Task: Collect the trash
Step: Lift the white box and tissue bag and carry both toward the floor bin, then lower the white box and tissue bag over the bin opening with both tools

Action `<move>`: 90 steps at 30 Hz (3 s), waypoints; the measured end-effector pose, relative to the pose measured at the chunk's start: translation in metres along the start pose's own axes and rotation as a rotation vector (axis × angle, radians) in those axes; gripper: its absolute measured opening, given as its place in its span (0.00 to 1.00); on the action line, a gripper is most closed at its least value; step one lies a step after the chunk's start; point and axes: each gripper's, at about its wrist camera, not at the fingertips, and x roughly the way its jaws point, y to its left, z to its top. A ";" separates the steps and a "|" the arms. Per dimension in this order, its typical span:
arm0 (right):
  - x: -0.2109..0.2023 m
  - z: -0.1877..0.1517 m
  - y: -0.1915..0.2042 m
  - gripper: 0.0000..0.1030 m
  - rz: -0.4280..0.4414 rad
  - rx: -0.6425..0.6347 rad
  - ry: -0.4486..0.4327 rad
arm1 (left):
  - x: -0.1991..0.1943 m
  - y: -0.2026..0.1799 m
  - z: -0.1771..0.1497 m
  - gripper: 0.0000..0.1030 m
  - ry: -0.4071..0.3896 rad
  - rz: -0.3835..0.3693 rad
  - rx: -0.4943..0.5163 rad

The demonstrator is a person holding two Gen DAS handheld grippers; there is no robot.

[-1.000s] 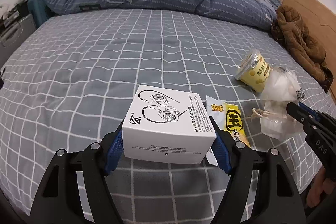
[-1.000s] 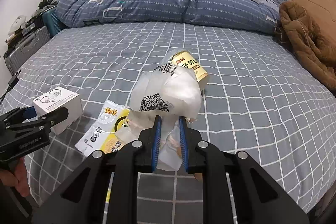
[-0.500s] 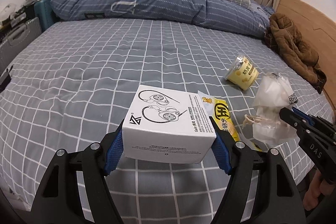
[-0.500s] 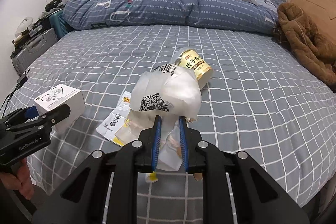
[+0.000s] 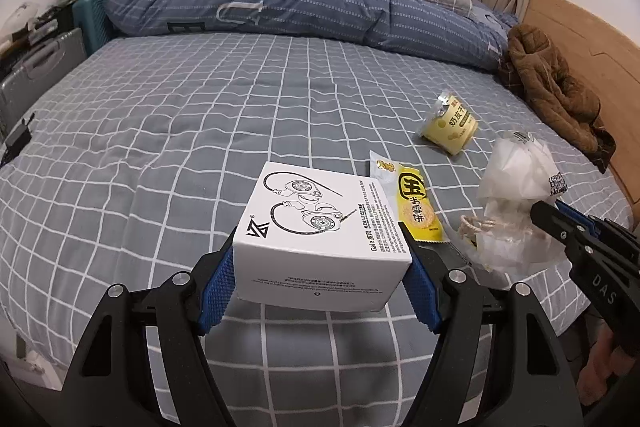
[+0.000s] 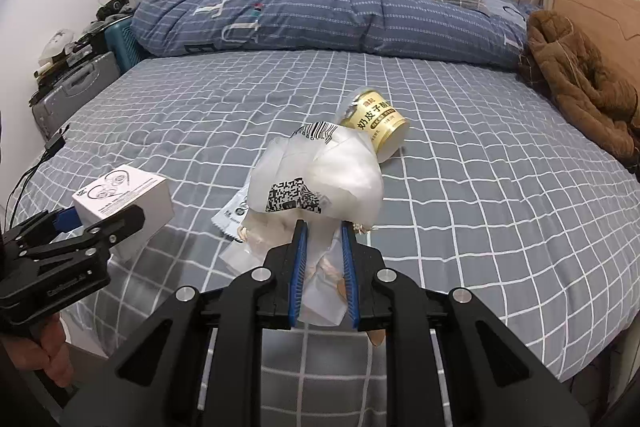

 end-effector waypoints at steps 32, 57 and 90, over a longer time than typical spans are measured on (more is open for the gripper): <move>-0.080 -0.069 0.019 0.16 0.023 0.011 0.017 | -0.083 -0.010 -0.066 0.69 -0.010 0.013 0.009; -0.128 -0.144 0.033 0.16 0.039 0.036 0.104 | -0.136 -0.018 -0.148 0.69 0.096 -0.013 0.009; -0.065 -0.234 0.016 0.16 0.000 0.095 0.423 | -0.060 -0.018 -0.233 0.69 0.361 -0.003 0.032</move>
